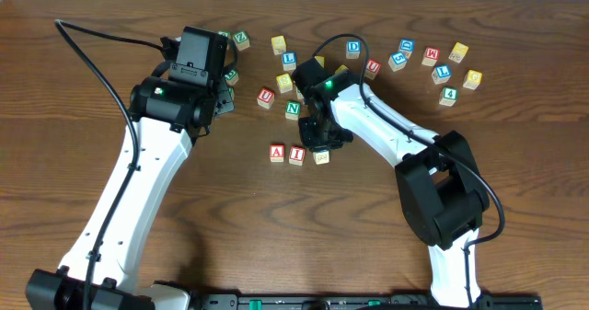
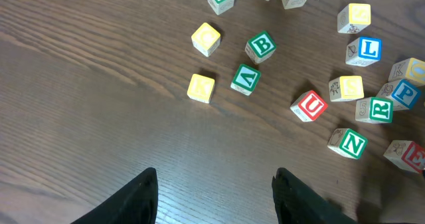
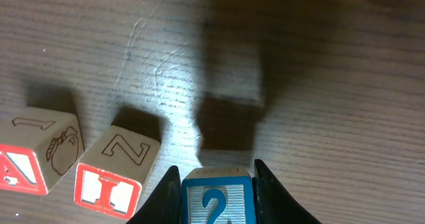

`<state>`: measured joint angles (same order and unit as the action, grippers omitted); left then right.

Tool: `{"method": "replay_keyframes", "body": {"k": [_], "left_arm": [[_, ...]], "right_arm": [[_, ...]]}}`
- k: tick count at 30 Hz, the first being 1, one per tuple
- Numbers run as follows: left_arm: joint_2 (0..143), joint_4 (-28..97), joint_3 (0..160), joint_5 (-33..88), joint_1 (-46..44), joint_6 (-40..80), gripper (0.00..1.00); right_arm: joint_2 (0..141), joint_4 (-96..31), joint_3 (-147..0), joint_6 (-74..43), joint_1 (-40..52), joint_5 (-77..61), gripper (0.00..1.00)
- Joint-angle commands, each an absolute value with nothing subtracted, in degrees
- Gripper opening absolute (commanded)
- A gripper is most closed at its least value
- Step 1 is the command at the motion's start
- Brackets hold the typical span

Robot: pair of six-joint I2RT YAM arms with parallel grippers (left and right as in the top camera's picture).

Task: Spell out AI2
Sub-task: 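Carry the blue 2 block and set it right of the I block, then open the right gripper and lift it away from the blocks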

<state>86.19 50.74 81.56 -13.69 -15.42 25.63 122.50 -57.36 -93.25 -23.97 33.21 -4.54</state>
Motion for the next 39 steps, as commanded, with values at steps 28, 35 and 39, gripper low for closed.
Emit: {"method": "replay_keyframes", "body": {"k": [28, 35, 39], "left_arm": [[85.73, 50.72, 81.32, -14.63, -15.07, 25.34, 0.55], [85.73, 50.65, 81.32, -14.63, -15.07, 25.34, 0.55], [85.73, 50.50, 81.32, -14.63, -15.07, 25.34, 0.55]], "right_arm": [[123.02, -56.60, -91.39, -26.13, 33.87, -3.90, 0.37], [122.83, -57.41, -92.92, -26.02, 33.41, -4.51, 0.37], [120.92, -59.20, -95.53, -25.30, 32.36, -4.51, 0.38]]}}
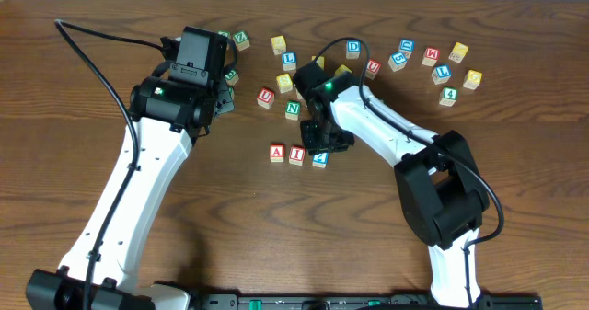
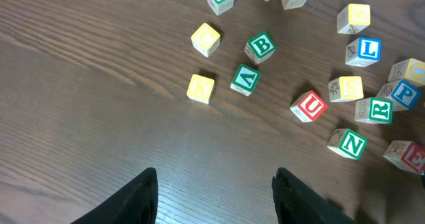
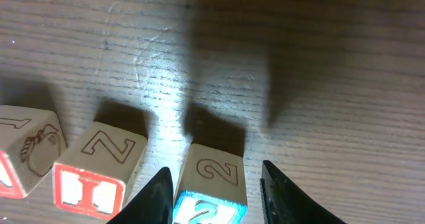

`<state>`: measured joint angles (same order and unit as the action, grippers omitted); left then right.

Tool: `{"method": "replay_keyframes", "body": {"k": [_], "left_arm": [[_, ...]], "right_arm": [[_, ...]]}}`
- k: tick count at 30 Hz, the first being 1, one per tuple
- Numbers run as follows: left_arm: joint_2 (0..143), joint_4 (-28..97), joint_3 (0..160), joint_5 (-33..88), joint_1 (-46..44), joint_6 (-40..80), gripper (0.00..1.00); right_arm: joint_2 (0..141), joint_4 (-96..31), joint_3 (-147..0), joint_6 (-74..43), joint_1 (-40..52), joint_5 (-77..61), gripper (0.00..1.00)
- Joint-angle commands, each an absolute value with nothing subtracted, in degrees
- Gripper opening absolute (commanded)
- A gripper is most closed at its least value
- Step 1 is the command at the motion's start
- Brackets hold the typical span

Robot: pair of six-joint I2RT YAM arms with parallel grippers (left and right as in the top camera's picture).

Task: Spell out AI2
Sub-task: 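Open the right gripper and lift it away from the blocks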

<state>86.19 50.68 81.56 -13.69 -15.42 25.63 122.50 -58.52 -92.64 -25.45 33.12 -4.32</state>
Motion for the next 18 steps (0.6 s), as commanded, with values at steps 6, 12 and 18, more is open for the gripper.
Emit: {"method": "replay_keyframes", "body": {"k": [6, 12, 18], "left_arm": [[85.73, 50.52, 81.32, -14.63, -15.07, 25.34, 0.55], [85.73, 50.50, 81.32, -14.63, -15.07, 25.34, 0.55], [85.73, 50.48, 81.32, -14.63, -15.07, 25.34, 0.55]], "right_arm": [[116.97, -61.80, -96.49, -25.04, 30.46, -4.47, 0.42], [116.33, -67.61, -96.18, -25.06, 27.55, -4.51, 0.47], [117.10, -67.94, -92.12, -25.32, 27.46, -4.58, 0.47]]}}
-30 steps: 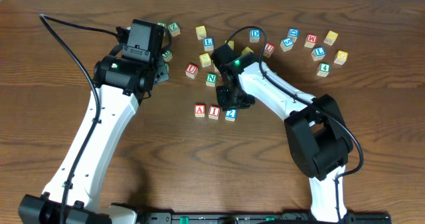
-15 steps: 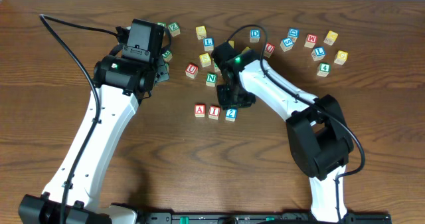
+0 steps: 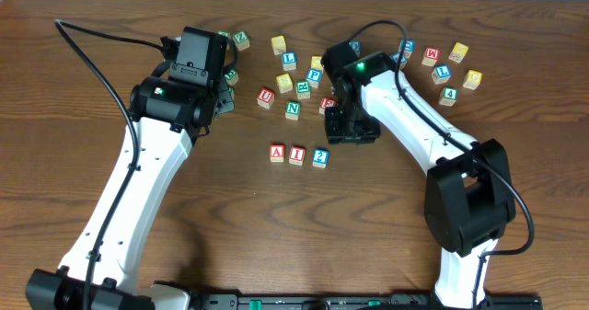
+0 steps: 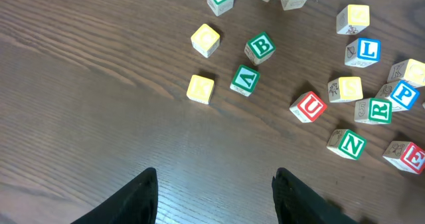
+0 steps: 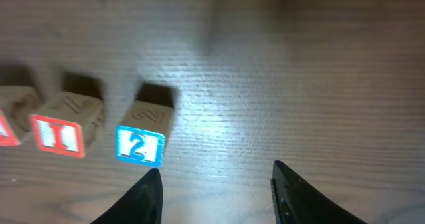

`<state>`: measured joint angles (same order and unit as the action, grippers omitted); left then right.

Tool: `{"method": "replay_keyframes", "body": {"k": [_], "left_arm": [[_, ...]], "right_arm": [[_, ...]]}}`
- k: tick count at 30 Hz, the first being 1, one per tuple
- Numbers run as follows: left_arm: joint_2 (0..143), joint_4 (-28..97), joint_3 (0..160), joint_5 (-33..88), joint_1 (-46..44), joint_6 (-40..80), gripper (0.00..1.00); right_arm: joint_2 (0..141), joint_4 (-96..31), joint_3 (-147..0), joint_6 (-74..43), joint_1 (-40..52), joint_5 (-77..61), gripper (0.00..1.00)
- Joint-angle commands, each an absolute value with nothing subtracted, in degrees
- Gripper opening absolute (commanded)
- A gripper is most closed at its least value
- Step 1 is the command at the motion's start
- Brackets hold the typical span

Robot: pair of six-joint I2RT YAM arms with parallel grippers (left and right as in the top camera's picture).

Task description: Spell out AI2

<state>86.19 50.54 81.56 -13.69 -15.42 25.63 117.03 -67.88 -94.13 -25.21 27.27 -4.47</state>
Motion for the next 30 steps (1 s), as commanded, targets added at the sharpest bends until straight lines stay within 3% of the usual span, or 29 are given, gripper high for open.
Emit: {"method": "replay_keyframes", "body": {"k": [1, 15, 30], "left_arm": [[85.73, 50.50, 81.32, -14.63, -15.07, 25.34, 0.55], [85.73, 50.50, 81.32, -14.63, -15.07, 25.34, 0.55], [85.73, 50.48, 81.32, -14.63, -15.07, 25.36, 0.55]], "right_arm": [[117.32, -67.88, -91.66, -25.34, 27.46, -4.69, 0.47], [117.43, -59.68, -83.40, -27.24, 27.62, -6.61, 0.41], [117.43, -55.83, -81.89, -27.83, 27.86, -6.85, 0.43]]}}
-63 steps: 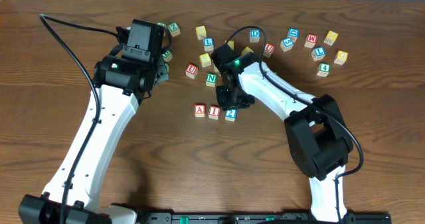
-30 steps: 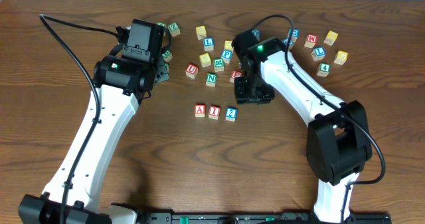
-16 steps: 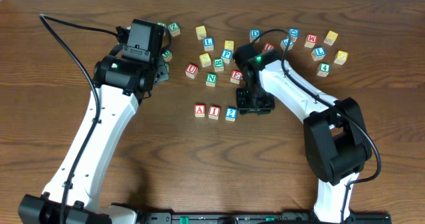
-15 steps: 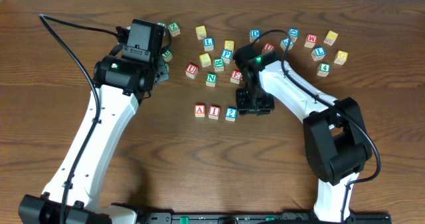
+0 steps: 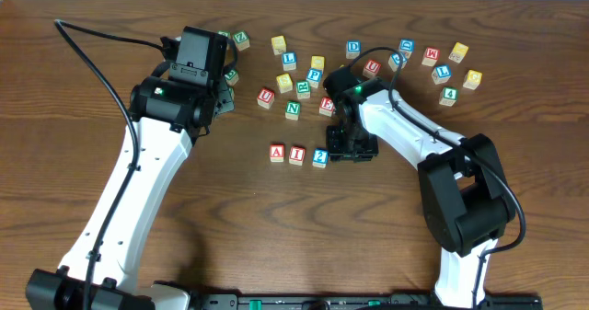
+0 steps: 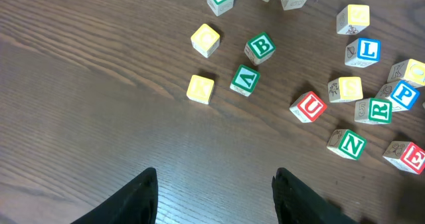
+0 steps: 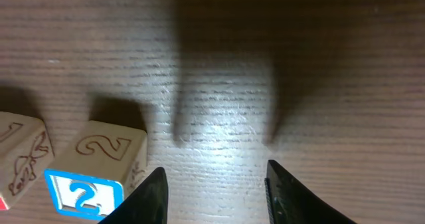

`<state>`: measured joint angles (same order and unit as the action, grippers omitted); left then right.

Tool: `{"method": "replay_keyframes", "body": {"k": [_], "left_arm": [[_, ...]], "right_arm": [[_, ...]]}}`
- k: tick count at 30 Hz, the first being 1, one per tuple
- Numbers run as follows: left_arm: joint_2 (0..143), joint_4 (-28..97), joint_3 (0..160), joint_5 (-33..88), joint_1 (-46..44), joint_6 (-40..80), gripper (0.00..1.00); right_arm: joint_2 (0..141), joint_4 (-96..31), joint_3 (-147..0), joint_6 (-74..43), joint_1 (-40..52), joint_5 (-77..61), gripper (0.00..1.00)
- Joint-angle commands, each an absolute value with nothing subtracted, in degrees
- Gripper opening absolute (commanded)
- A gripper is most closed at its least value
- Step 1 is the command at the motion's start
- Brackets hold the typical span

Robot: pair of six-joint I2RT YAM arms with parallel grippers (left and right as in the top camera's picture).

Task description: Spell out AI2

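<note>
Three blocks stand in a row on the wooden table: red A (image 5: 277, 152), red I (image 5: 296, 154) and blue 2 (image 5: 319, 157). In the right wrist view the 2 block (image 7: 99, 167) sits at the lower left, touching the I block (image 7: 20, 159). My right gripper (image 7: 216, 171) is open low over bare wood just right of the 2 block, its left finger (image 7: 154, 194) close beside the block. My left gripper (image 6: 216, 176) hangs open and empty over bare table, left of the loose blocks.
Loose letter blocks lie scattered at the back: U (image 5: 265, 97), N (image 5: 293, 109), E (image 5: 327, 106), L (image 5: 289, 61), D (image 5: 353, 48), W (image 5: 430, 54), 4 (image 5: 448, 96). The left wrist view shows B (image 6: 261, 46) and U (image 6: 308, 106).
My right gripper was higher and farther back from the row; now it is low over the table just right of the 2 block, still open. The left arm has not moved.
My right gripper held the 2 block just right of the I block. Then the block stood on the table beside I with the jaws open around it. Then the gripper was clear of the row, and now it is low beside the 2.
</note>
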<state>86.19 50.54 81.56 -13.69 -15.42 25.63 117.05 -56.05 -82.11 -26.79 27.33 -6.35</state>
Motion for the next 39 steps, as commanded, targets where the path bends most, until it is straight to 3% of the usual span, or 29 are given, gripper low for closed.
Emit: {"method": "replay_keyframes", "body": {"k": [1, 39], "left_arm": [[85.73, 50.48, 81.32, -14.63, -15.07, 25.36, 0.55], [85.76, 50.33, 81.23, -14.61, -15.07, 25.56, 0.55]], "right_arm": [[117.43, -55.68, -81.89, -27.83, 27.86, -7.01, 0.43], [117.45, -56.01, -81.67, -28.93, 29.69, -11.31, 0.44]]}}
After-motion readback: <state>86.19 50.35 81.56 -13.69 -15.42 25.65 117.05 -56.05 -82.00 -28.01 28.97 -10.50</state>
